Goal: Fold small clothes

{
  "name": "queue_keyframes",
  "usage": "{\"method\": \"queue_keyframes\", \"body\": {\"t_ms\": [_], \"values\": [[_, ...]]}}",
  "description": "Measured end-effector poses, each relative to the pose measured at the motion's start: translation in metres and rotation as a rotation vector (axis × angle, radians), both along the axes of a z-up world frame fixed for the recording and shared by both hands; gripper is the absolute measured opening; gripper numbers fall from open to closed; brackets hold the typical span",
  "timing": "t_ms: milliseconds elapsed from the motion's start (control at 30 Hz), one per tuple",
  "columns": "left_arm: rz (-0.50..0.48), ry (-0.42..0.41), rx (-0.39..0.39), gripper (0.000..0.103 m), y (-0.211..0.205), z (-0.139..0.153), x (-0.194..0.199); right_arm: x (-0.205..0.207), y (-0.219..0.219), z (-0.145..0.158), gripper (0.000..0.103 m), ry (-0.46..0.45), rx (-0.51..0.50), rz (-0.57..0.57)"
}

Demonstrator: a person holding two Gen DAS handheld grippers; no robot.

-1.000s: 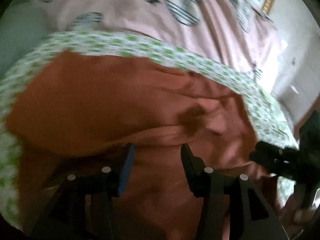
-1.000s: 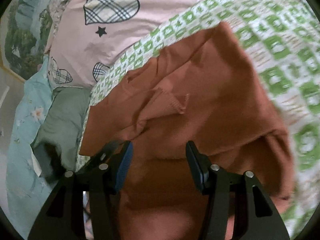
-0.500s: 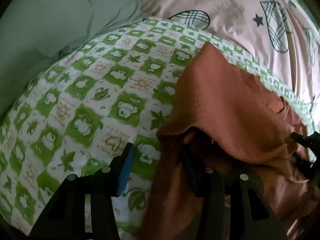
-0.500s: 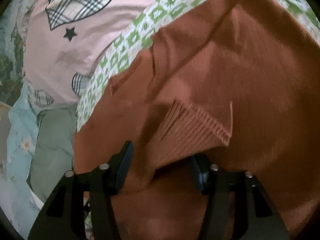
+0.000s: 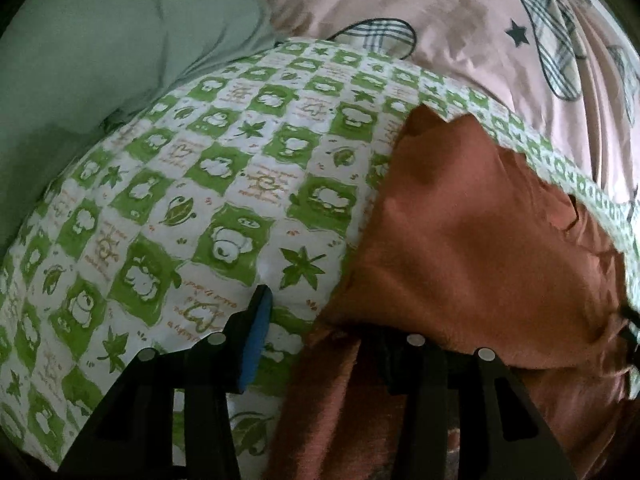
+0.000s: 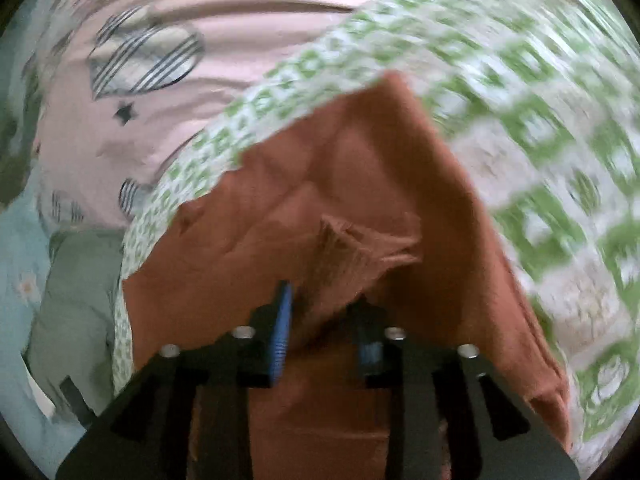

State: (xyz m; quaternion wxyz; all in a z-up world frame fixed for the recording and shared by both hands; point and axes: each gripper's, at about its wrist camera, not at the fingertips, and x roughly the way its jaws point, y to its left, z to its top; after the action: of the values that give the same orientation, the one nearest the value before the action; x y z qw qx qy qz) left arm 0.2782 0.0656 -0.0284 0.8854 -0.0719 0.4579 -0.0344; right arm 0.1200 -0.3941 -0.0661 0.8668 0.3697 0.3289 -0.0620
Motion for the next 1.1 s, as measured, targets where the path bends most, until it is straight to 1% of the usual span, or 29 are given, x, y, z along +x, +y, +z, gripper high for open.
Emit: {"method": "queue_keyframes", "body": {"t_ms": [100,133,167,200,233,300,367,433,500,533,567,633,667,700,733,767,833,867,900,967,1000,1033,1100], "values": [[0.025,-0.004,-0.037,0.047,0.008,0.000,-0.002,-0.025,-0.005,0.011,0.036,-0.051,-0.022,-0.084],[0.028,-0.007,-0.044,0.047,0.008,0.000,-0.002,-0.031,-0.005,0.017,0.037,-0.078,-0.040,-0.109],[0.028,-0.009,-0.035,0.047,0.007,0.000,-0.003,-0.037,-0.004,0.025,0.037,-0.112,-0.059,-0.110],[0.026,-0.009,-0.019,0.047,0.004,0.000,-0.004,-0.035,-0.002,0.032,0.038,-0.129,-0.072,-0.087],[0.022,-0.011,-0.001,0.047,0.001,0.000,-0.004,-0.030,0.002,0.038,0.041,-0.134,-0.082,-0.038],[0.018,-0.013,0.024,0.047,-0.003,0.000,-0.004,-0.009,0.019,0.043,0.044,-0.125,-0.076,0.106],[0.016,-0.012,0.019,0.047,-0.002,0.000,-0.003,0.012,0.041,0.041,0.044,-0.092,-0.100,0.214],[0.016,-0.008,-0.005,0.047,0.003,0.000,-0.003,0.032,0.058,0.031,0.045,-0.026,-0.155,0.289],[0.010,-0.006,-0.020,0.047,0.005,0.001,-0.003,0.041,0.062,0.015,0.045,0.050,-0.163,0.346],[0.004,-0.007,-0.022,0.047,0.006,0.001,-0.003,0.044,0.064,0.008,0.045,0.107,-0.180,0.381],[-0.001,-0.008,-0.025,0.047,0.007,0.001,-0.004,0.041,0.065,0.006,0.045,0.143,-0.195,0.411],[-0.005,-0.010,-0.039,0.047,0.010,0.000,-0.005,0.028,0.066,0.007,0.045,0.179,-0.233,0.453],[-0.007,-0.011,-0.044,0.047,0.011,0.000,-0.007,0.019,0.065,0.010,0.045,0.210,-0.265,0.454],[-0.010,-0.015,-0.046,0.047,0.011,0.000,-0.009,0.010,0.063,0.013,0.049,0.248,-0.302,0.443],[-0.011,-0.019,-0.048,0.047,0.011,0.000,-0.010,0.001,0.061,0.017,0.051,0.267,-0.340,0.424],[-0.009,-0.022,-0.050,0.047,0.011,0.000,-0.011,-0.009,0.059,0.024,0.051,0.250,-0.362,0.404],[0.002,-0.029,-0.046,0.047,0.010,-0.001,-0.013,-0.017,0.064,0.037,0.051,0.174,-0.331,0.425],[0.008,-0.033,-0.044,0.047,0.009,-0.001,-0.013,-0.014,0.070,0.045,0.051,0.133,-0.312,0.449],[0.014,-0.038,-0.043,0.047,0.008,0.000,-0.014,-0.005,0.084,0.056,0.051,0.074,-0.301,0.491],[0.019,-0.043,-0.055,0.047,0.010,0.000,-0.015,0.016,0.110,0.068,0.054,-0.002,-0.262,0.570],[0.022,-0.045,-0.067,0.047,0.011,-0.001,-0.015,0.032,0.127,0.074,0.062,-0.037,-0.245,0.613],[0.026,-0.049,-0.083,0.047,0.014,-0.001,-0.016,0.052,0.144,0.079,0.072,-0.068,-0.232,0.649],[0.029,-0.057,-0.090,0.047,0.014,-0.002,-0.018,0.090,0.172,0.085,0.082,-0.118,-0.189,0.719]]}}
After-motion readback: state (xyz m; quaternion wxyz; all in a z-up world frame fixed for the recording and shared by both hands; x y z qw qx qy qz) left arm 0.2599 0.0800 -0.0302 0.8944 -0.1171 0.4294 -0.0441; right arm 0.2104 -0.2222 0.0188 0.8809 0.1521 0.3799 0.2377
